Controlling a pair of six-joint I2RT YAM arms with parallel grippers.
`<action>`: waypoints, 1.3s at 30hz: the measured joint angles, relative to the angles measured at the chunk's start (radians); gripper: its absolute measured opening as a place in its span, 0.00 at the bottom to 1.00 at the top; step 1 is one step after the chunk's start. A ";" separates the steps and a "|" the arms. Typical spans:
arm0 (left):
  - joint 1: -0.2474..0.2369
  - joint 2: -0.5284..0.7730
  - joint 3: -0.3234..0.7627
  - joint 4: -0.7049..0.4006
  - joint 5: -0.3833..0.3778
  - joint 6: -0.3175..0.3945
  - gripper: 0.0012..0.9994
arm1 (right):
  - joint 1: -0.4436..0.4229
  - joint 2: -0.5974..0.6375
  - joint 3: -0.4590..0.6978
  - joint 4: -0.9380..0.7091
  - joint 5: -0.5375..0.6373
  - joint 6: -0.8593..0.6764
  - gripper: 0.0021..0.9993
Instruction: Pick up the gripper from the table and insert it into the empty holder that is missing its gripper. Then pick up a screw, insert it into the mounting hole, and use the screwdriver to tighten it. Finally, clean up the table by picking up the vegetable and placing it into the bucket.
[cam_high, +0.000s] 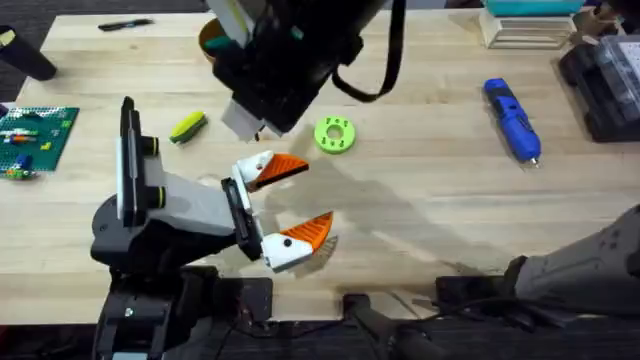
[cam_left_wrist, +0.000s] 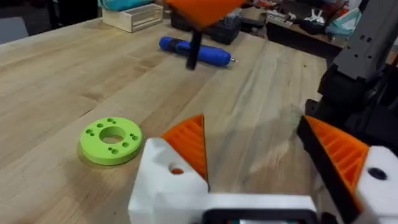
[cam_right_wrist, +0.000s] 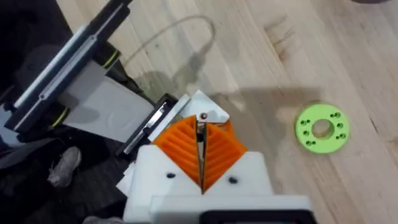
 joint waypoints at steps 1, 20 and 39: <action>0.000 0.000 0.000 0.000 0.000 0.000 0.89 | 0.003 0.000 0.000 0.000 0.000 0.000 0.00; 0.000 0.000 0.000 0.000 0.000 0.000 0.89 | 0.005 0.060 0.002 0.004 0.000 0.000 0.00; 0.000 0.000 0.000 0.000 0.000 0.000 0.89 | 0.029 0.060 0.002 -0.010 0.000 0.000 0.00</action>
